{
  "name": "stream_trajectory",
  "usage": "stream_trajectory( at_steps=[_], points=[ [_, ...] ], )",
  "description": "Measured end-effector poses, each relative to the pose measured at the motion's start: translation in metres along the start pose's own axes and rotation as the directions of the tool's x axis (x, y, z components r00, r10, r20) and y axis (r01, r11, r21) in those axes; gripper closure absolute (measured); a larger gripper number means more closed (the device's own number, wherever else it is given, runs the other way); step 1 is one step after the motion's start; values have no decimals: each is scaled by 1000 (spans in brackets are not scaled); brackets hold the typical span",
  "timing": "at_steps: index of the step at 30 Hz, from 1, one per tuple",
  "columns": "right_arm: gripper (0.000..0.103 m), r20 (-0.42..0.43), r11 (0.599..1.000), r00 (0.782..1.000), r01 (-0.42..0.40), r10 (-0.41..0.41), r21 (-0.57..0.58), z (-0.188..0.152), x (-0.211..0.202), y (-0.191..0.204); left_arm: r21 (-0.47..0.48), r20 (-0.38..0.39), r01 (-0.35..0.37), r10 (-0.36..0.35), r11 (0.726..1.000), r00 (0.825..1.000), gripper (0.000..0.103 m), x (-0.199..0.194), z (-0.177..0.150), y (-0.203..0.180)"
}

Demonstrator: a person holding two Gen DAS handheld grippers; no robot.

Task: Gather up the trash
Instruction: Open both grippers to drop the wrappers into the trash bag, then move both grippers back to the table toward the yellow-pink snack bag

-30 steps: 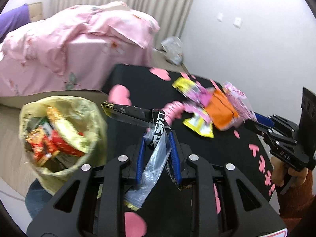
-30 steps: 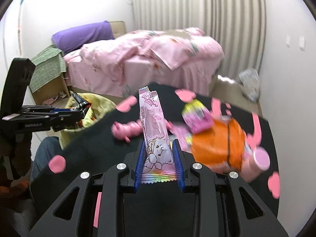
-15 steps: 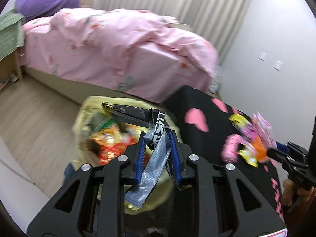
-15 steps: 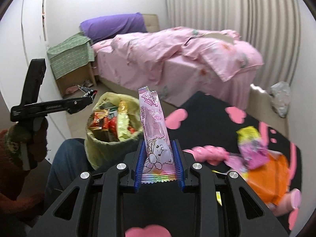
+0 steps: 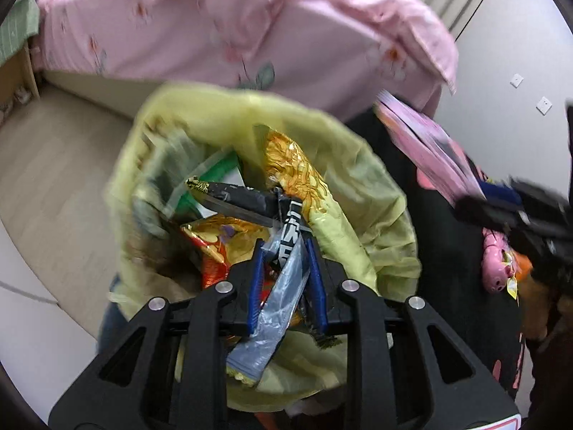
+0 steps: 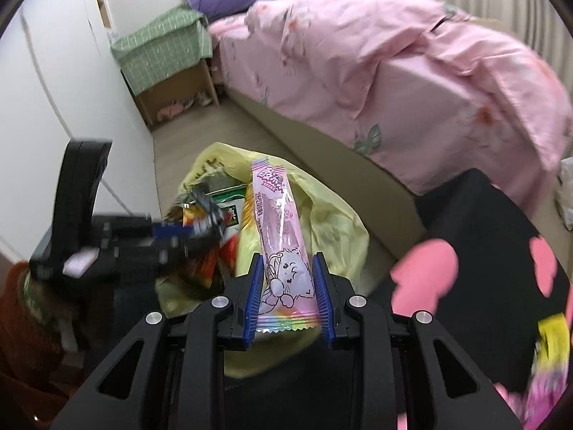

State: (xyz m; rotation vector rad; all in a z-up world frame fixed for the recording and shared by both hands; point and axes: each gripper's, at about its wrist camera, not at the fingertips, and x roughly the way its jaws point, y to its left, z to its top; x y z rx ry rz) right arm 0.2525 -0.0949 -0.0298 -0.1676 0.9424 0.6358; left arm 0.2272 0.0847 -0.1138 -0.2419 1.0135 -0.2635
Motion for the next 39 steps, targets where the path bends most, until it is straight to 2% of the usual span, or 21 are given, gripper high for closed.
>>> stream_trajectory(
  at_steps=[3,10,14,16,17,19,20,22,23,30,32,35,39],
  points=[
    [75,-59,1000,998,0,-2,-30,16,28,-1,32,-14,-42,42,999,999,84,16,1,0],
    [75,-101,999,995,8,-12,-40,23,58,-6,23,1,19,-19,1000,1000,83,17,4,5],
    [75,-78,999,997,-17,14,-46,21,56,-4,-15,44,70,-70,997,997,75,-5,1,12],
    [75,-70,998,997,-35,32,-43,19,57,-1,-33,72,87,-85,996,994,62,-18,1,16],
    [75,-69,998,997,-49,46,-37,18,58,1,-43,87,91,-87,995,992,60,-24,1,18],
    [74,-72,996,994,-82,81,-22,18,60,2,-67,125,82,-73,994,989,56,-38,1,23],
    [73,-84,992,988,-126,126,2,17,63,1,-76,140,70,-58,995,988,55,-44,1,25],
    [67,-105,987,981,-160,162,26,16,66,2,-98,173,39,-21,994,985,54,-55,2,29],
    [57,-111,988,982,-150,152,24,15,67,5,-106,186,22,-2,994,983,54,-59,2,31],
    [50,-56,998,996,-64,62,-30,2,36,12,-141,198,-42,70,989,978,54,-74,-3,29],
    [50,-27,999,999,-42,42,-21,-5,21,8,-121,199,-72,95,990,975,54,-77,-6,19],
    [50,32,1000,999,0,0,8,-21,-11,-5,-81,199,-80,95,994,975,54,-83,-10,3],
    [44,108,995,989,94,-97,32,-54,-58,-24,-11,219,-88,88,996,972,54,-90,-12,-30]
  ],
)
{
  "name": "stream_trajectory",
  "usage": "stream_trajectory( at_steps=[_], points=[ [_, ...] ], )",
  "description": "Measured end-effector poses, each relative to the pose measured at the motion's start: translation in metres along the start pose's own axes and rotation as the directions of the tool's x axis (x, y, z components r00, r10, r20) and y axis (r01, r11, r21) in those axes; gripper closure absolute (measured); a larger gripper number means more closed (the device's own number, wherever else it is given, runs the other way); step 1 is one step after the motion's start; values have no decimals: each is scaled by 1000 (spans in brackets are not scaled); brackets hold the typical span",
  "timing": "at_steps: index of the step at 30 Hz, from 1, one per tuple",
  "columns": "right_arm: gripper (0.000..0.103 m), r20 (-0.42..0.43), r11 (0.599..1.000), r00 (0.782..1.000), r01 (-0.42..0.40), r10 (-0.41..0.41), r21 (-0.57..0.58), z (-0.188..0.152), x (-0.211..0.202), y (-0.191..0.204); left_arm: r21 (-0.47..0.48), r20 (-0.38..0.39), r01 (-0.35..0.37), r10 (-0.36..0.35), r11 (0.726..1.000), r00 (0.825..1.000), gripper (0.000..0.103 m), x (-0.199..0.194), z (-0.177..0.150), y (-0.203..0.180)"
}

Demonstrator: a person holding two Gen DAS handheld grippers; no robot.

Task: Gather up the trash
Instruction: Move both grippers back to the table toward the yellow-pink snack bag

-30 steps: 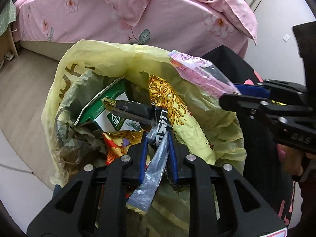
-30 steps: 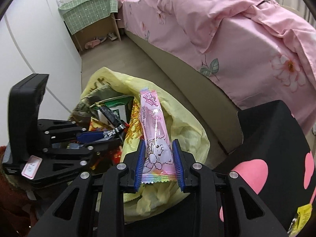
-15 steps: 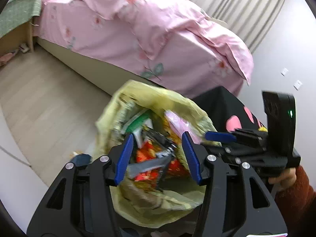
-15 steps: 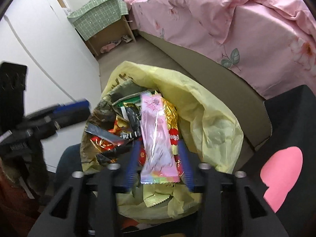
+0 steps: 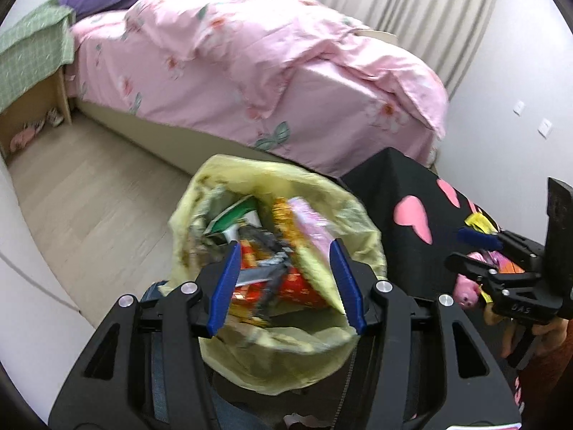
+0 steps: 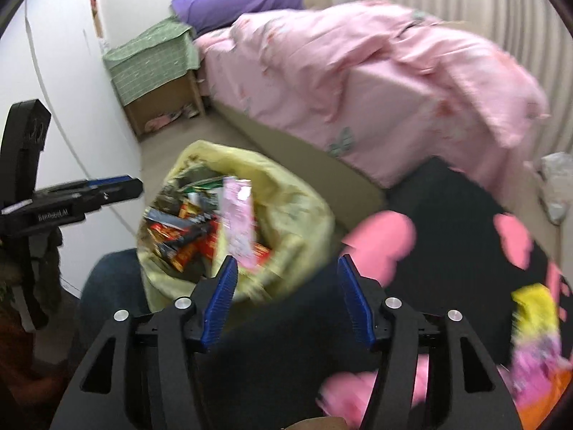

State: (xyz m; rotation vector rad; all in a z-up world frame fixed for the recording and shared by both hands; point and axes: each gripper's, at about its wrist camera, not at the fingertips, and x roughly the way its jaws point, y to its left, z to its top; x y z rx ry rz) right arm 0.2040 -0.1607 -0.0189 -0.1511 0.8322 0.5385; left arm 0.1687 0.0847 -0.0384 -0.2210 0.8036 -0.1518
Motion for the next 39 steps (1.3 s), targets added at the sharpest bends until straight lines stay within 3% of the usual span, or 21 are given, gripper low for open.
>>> stream_trajectory(
  at_steps=[4,7,9,12,15,20,24,31,33,37,39],
  points=[
    [44,69,998,997,40,-44,54,-33,-45,-25,95,42,20,-24,995,999,54,-9,-3,-40],
    [44,78,990,989,116,-122,84,-63,-76,-38,161,60,52,-62,986,996,54,-12,-7,-70],
    [44,117,970,967,214,-227,113,-82,-100,-47,207,57,89,-102,974,993,54,-11,-11,-93],
    [44,152,944,942,270,-300,189,-110,-130,-66,274,40,141,-158,951,987,54,-7,-18,-126],
    [44,145,913,924,307,-354,269,-134,-150,-88,326,2,208,-221,922,975,54,3,-25,-159],
    [44,104,833,875,406,-473,375,-179,-175,-119,374,-82,322,-315,870,946,54,24,-38,-213],
    [44,87,782,840,455,-536,426,-212,-189,-131,346,-172,423,-386,838,906,54,50,-35,-258],
    [44,59,767,860,418,-506,487,-251,-190,-142,191,-245,501,-453,844,857,44,123,-3,-334],
    [44,58,762,864,408,-501,503,-257,-191,-142,181,-263,472,-420,863,869,41,144,0,-348],
    [44,66,757,862,403,-503,513,-265,-191,-140,202,-291,357,-292,912,911,41,184,-7,-374],
    [44,56,751,850,430,-524,501,-266,-190,-139,203,-306,336,-266,920,914,41,194,-10,-376]
  ],
)
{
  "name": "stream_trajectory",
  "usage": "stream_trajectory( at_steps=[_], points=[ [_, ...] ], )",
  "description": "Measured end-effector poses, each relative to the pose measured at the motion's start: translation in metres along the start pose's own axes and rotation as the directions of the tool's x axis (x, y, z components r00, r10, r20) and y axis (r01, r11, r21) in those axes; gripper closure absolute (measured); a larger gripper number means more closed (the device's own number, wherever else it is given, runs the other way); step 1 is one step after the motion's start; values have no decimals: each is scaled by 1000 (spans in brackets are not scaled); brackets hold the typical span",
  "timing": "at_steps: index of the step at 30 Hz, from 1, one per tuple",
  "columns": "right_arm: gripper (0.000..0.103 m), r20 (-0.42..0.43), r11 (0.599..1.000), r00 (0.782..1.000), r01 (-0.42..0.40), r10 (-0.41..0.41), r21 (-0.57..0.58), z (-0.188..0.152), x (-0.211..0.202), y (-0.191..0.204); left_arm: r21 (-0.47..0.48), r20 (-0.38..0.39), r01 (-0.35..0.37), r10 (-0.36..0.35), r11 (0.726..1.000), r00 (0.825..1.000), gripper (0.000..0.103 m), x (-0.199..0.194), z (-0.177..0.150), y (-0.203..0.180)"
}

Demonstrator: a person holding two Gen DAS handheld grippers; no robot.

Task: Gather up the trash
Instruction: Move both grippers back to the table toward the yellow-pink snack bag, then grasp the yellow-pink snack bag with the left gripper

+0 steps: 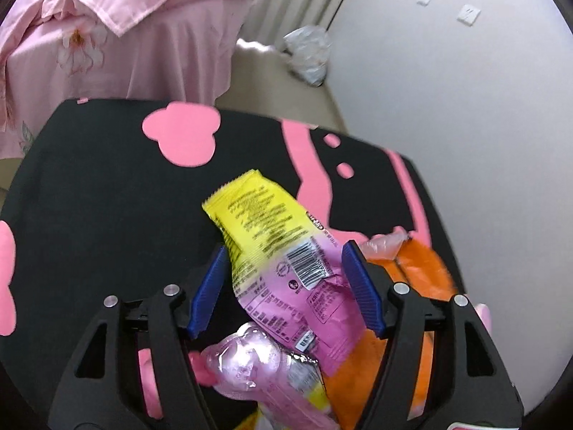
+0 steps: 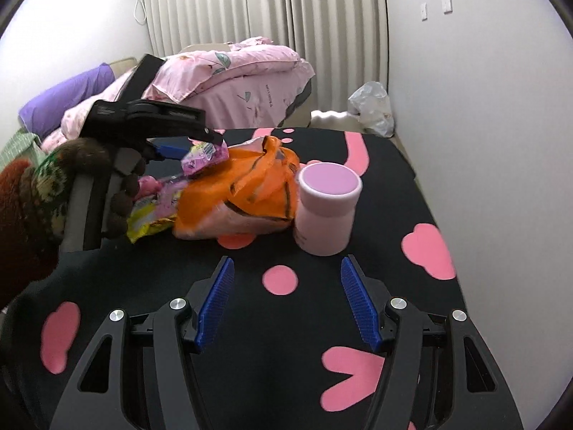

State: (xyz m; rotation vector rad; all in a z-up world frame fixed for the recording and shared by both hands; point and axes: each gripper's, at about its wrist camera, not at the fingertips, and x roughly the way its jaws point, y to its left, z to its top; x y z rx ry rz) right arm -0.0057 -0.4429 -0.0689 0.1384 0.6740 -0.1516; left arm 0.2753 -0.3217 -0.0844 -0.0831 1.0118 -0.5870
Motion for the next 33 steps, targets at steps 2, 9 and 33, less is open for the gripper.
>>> stream_trajectory(
  at_steps=[2,9,33],
  points=[
    [44,-5,1000,1000,2,-2,-3,-3,2,0,-3,-35,-7,6,1000,999,41,5,-3,4],
    [44,-50,998,998,-45,47,41,-6,13,-2,5,-49,12,-12,1000,999,87,-23,-15,18],
    [44,9,991,999,-36,37,-126,53,36,45,104,-26,13,-10,994,1000,76,-144,-142,62]
  ],
)
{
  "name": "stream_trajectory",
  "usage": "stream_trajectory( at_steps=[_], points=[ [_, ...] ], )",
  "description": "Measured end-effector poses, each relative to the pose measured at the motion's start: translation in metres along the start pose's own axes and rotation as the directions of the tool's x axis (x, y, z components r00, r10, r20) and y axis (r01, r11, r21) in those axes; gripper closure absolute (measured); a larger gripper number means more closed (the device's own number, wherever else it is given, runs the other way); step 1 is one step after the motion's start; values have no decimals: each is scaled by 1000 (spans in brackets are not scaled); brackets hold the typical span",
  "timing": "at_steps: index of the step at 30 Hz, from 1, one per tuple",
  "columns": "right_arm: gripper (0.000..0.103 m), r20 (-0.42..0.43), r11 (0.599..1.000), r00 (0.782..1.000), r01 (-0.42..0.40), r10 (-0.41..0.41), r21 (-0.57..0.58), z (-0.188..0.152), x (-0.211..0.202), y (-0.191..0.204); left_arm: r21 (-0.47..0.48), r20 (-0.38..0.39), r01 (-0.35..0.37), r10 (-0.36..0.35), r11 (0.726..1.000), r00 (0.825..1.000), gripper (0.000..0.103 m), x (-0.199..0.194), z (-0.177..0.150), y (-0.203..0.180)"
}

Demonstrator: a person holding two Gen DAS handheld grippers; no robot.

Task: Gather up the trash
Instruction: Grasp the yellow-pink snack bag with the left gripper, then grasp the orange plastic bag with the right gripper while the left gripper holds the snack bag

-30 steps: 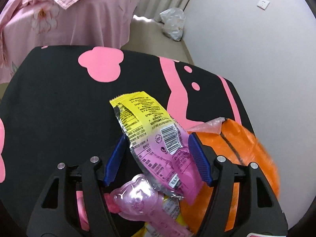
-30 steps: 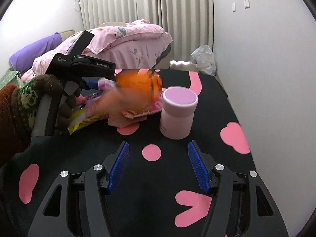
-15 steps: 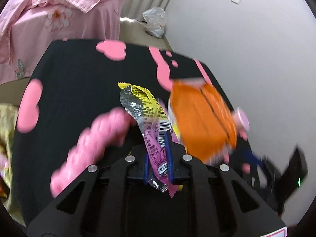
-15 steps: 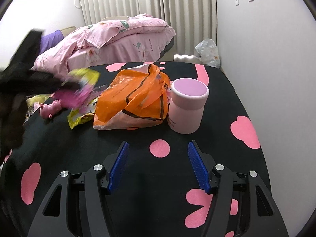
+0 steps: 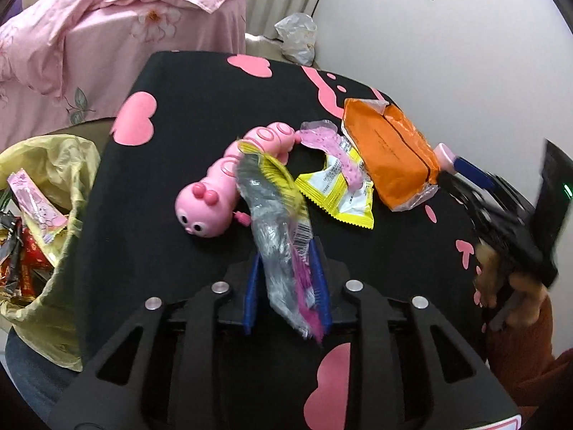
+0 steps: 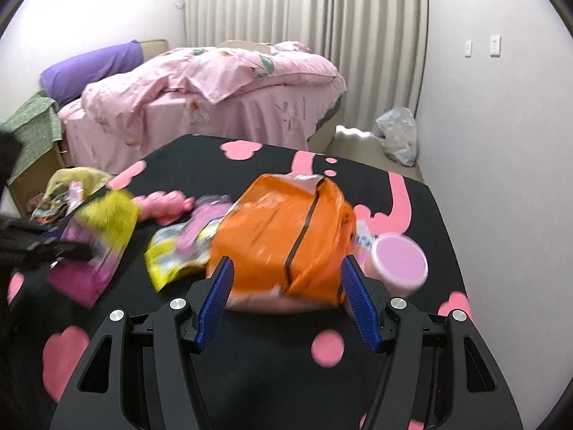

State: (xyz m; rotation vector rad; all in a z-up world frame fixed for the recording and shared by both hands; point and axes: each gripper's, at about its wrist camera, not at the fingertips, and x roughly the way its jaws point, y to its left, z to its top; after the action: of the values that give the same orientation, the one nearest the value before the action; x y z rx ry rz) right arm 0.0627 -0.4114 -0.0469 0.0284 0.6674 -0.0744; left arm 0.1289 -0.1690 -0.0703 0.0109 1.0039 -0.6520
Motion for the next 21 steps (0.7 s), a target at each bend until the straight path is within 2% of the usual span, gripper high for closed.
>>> stream_trajectory(
  at_steps=[2,5,8,11,15,21],
  points=[
    [44,-35,999,999,-1,2,50,5,19,-7,-18,14,7,-7,1000,1000,72,-6,-1,5],
    [44,-105,995,994,-31,41,94,4,43,-8,-39,23,-21,22,999,999,71,-10,-4,13],
    [45,-138,993,986,-87,97,76,-1,49,4,-58,29,-33,35,998,999,71,-15,-8,22],
    [59,-145,987,976,-158,161,35,-8,41,19,-69,33,-36,39,997,999,69,-18,-10,27],
    [77,-151,977,965,-209,214,46,-18,27,25,-59,39,-35,37,998,999,69,-22,-12,25],
    [79,-121,967,959,-254,256,30,-29,-24,28,-1,52,-51,51,999,997,64,-25,-15,13]
  ],
)
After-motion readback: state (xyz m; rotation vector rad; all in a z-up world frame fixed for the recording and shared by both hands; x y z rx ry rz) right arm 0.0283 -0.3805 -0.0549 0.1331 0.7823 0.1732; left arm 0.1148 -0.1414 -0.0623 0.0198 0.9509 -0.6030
